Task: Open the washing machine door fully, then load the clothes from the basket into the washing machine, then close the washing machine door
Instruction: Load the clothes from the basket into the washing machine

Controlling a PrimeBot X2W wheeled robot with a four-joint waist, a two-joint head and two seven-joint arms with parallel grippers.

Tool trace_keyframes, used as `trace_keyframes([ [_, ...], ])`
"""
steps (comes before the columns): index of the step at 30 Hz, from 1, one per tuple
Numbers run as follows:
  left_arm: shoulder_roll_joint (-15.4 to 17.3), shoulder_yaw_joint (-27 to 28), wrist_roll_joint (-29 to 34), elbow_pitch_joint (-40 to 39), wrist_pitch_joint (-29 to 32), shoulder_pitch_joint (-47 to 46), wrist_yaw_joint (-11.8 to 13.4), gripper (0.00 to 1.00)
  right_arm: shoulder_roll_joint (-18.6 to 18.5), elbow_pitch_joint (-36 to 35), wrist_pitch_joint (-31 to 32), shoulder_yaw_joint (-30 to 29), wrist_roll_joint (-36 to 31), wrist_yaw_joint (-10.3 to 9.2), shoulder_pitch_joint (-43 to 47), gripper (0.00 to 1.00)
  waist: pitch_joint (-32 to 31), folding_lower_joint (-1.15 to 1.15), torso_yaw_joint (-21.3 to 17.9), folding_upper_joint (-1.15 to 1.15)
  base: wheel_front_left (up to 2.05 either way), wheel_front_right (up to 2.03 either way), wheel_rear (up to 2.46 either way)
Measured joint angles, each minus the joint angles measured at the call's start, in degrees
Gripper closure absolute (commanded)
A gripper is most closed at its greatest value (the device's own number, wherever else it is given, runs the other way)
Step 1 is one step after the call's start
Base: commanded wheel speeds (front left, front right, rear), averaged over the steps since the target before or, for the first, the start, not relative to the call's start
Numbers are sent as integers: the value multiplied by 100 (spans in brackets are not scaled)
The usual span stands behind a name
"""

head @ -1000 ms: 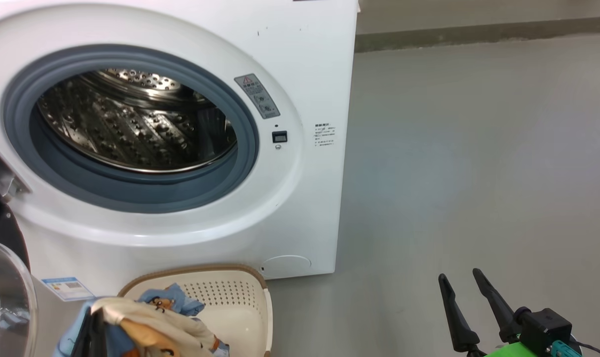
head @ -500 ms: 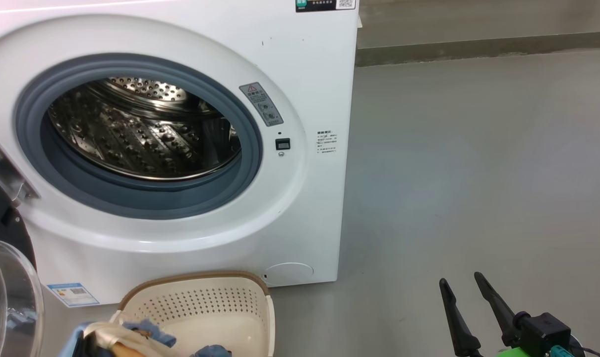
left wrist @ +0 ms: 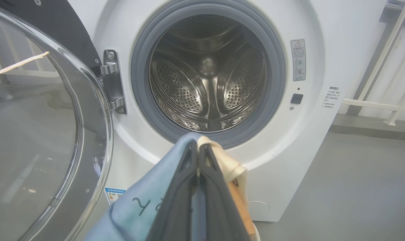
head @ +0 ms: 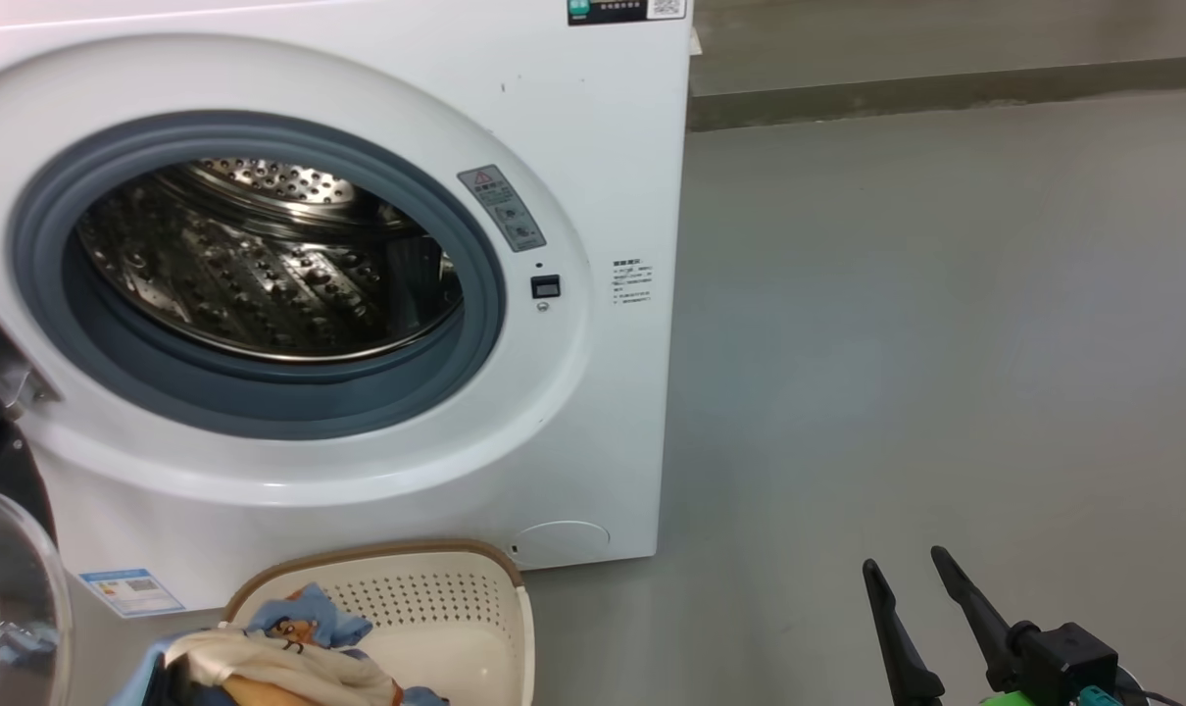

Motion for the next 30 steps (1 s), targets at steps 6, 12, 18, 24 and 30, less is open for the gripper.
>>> trace_keyframes([
  [6, -1, 46, -63, 86, 0, -231, -47, 100, 0, 1, 0, 60, 60, 0, -6, 0, 67, 0, -158, 0, 0, 0, 0],
  [12, -4, 213, -152, 313, 0, -814, -90, 100, 0, -1, 0, 123, 152, 0, -10, 0, 228, 1, -328, 0, 0, 0, 0],
  [18, -12, 378, -98, 567, 0, -1514, -235, 100, 1, -16, 0, 170, 204, 0, -130, 0, 471, 0, -447, 0, 0, 0, 0],
  [24, -4, 599, 90, 983, -1, -2468, -461, 100, -2, -87, 0, 287, 300, 0, -449, 0, 877, 1, -607, 0, 0, 0, 0],
  [30, 278, 953, 218, 1491, -2, -3704, -611, 100, -5, -129, 0, 469, 405, 0, -806, 0, 1410, 2, -778, 0, 0, 0, 0],
])
